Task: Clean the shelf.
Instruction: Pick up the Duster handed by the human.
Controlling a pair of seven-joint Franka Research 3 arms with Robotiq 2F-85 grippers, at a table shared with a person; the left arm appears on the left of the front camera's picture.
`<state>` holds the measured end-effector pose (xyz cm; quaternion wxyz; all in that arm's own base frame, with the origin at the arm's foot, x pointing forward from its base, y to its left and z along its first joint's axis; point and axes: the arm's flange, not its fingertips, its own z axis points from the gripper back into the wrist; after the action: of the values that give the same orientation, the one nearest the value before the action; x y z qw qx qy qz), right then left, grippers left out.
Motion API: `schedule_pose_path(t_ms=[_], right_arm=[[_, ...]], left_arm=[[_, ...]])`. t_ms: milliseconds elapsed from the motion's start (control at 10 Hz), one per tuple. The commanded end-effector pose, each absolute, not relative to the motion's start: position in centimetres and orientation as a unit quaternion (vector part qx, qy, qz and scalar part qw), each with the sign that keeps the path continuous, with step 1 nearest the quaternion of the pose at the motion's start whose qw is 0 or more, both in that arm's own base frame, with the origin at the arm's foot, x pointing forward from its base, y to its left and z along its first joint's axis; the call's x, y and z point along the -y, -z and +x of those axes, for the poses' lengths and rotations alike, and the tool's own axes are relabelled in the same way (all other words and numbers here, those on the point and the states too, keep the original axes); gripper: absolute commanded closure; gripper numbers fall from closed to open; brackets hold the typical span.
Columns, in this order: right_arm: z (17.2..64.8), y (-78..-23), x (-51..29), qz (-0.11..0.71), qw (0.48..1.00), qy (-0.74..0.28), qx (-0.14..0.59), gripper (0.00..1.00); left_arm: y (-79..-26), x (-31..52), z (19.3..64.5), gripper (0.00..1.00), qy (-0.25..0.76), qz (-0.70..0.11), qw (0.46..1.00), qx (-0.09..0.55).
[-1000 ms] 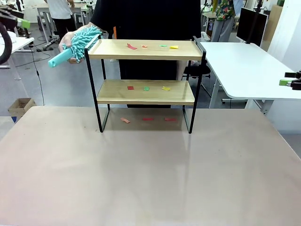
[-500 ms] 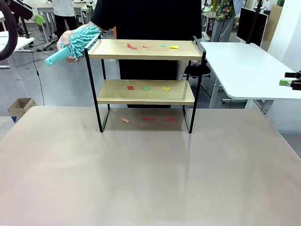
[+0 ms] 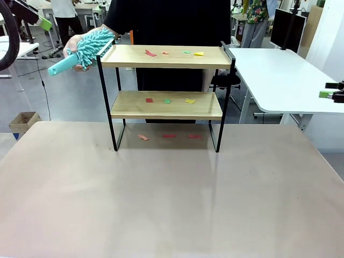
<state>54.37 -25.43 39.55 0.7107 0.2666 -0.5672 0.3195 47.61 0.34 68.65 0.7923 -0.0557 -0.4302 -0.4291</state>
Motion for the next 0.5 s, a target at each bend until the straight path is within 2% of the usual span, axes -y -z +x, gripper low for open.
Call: schedule_pose_path(t_ms=[0,200,400], right_arm=[[54.4,-39.7,25.3,0.266,0.71,-0.322,0.566,0.0],[54.4,-39.7,25.3,0.266,0.71,-0.322,0.566,0.0],[54.4,-39.7,25.3,0.266,0.71,-0.322,0.566,0.0]], left_arm=[[-68.7,1.3,46.9,0.0,0.376,-0.027,0.827,0.416],[-68.2,3.2,45.5,0.0,0.318,0.031,0.869,0.378],[-67.3,4.3,45.2,0.0,0.283,0.044,0.893,0.348]])
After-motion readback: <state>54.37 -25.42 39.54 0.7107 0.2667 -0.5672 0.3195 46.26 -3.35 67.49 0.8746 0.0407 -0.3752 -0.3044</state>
